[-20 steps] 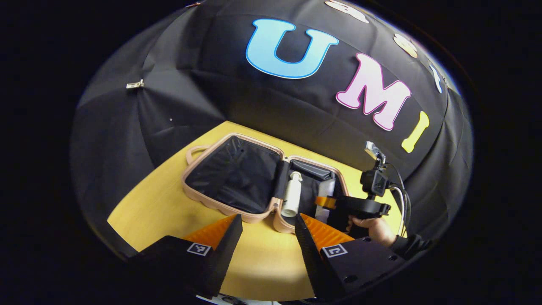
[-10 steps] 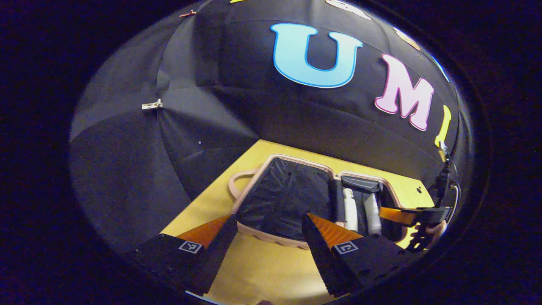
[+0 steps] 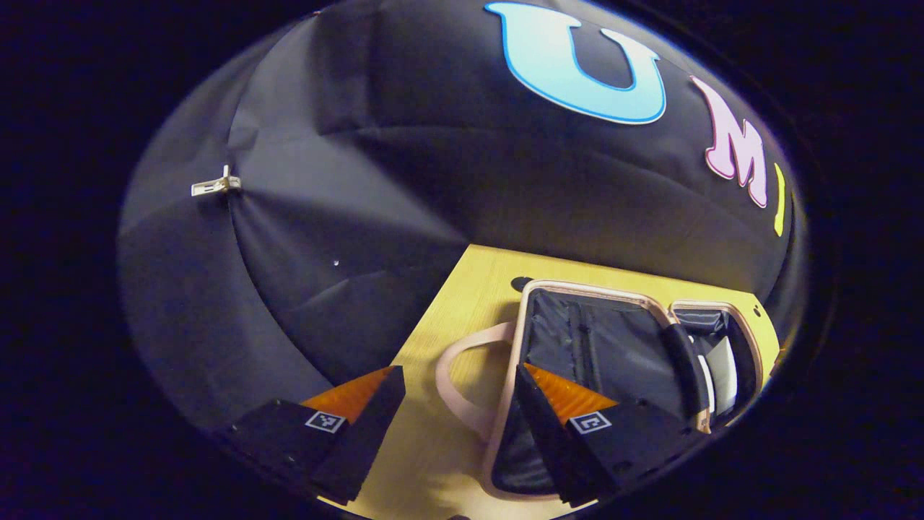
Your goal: First open the suitcase, pack the skin care products into it, and then close the suitcase.
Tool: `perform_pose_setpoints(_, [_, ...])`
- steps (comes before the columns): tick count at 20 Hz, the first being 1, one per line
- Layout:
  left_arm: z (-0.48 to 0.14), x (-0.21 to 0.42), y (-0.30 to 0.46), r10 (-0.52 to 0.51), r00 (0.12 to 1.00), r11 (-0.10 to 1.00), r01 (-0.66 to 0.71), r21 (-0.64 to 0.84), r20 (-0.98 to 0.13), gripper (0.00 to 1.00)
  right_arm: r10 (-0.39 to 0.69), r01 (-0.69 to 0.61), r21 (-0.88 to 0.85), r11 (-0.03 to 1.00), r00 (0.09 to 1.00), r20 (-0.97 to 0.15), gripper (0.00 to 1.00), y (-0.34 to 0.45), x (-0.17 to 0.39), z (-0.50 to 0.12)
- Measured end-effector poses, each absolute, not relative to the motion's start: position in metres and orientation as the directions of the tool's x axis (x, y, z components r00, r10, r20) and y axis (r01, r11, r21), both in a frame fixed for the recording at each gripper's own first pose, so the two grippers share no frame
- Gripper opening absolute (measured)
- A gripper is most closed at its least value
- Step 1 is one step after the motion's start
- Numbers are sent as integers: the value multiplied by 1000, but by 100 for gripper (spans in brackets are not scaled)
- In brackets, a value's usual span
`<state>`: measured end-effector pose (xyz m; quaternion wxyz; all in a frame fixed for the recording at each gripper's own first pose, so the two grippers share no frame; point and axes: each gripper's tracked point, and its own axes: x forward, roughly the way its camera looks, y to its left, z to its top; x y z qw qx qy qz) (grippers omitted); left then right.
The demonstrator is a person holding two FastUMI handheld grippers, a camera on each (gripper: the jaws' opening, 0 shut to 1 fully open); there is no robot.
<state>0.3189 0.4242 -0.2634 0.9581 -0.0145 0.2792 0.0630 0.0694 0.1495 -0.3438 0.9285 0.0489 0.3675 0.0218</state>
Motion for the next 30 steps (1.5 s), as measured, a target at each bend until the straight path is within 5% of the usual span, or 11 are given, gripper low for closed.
perform_pose_setpoints(3, [-285, 340, 443, 91, 788, 993, -117, -3, -609, 96, 52, -5, 71, 997, 723, -689, 97, 128, 60, -343])
perform_pose_setpoints(9, [-317, 351, 447, -137, 638, 990, 54, -133, -758, 93, -6, 43, 35, 998, 724, -690, 97, 96, 55, -336])
perform_pose_setpoints(14, [-340, 348, 423, -230, 546, 973, 148, -178, -806, 70, -35, 35, -14, 999, 738, -674, 97, 87, 53, -332])
perform_pose_setpoints(16, [-336, 352, 427, -216, 563, 976, 138, -167, -798, 48, -42, 43, -14, 999, 740, -671, 97, 85, 53, -330])
perform_pose_setpoints(20, [-328, 360, 432, -186, 645, 976, 33, -217, -741, 24, -43, 51, -7, 999, 747, -664, 97, 88, 53, -324])
perform_pose_setpoints(25, [-268, 351, 417, -137, 699, 988, 44, -149, -702, 11, -37, 38, -13, 999, 752, -658, 97, 91, 55, -312])
perform_pose_setpoints(30, [-171, 332, 388, -136, 784, 991, 117, -71, -606, 8, -22, 24, -5, 1000, 783, -622, 97, 84, 69, -270])
